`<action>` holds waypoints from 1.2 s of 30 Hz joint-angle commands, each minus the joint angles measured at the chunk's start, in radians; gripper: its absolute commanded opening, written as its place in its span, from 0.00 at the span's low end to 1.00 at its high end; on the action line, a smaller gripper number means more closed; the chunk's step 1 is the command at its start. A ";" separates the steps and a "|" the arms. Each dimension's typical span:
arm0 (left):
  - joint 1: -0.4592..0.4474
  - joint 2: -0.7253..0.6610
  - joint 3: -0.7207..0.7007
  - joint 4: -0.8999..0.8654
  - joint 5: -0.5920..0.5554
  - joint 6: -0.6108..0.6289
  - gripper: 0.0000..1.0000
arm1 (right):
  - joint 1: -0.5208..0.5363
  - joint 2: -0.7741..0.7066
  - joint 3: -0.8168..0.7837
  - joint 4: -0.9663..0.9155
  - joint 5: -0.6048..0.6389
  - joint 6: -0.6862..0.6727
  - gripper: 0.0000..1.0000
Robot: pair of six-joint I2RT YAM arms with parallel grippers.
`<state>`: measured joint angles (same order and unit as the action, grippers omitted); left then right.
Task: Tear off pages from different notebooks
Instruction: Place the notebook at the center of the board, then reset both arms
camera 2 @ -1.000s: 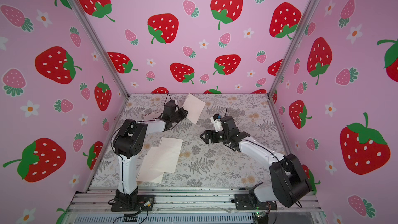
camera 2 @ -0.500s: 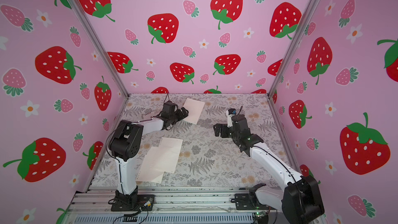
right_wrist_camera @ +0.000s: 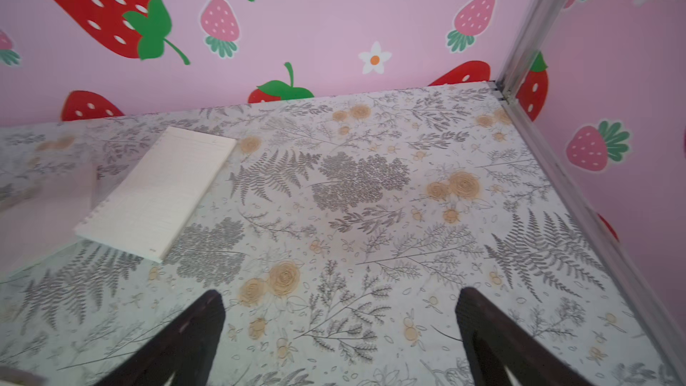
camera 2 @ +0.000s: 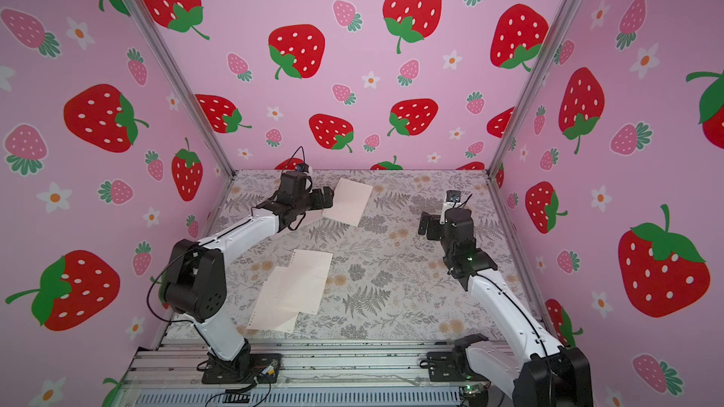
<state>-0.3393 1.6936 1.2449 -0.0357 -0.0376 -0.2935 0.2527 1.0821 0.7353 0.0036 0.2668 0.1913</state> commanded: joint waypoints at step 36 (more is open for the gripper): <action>0.353 -0.144 -0.785 0.792 0.019 0.267 0.99 | -0.223 0.497 -0.304 0.846 -0.008 -0.095 1.00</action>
<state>0.0166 1.5513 0.4561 0.7261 -0.0010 -0.0235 0.0349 1.5890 0.4179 0.8497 0.2684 0.0853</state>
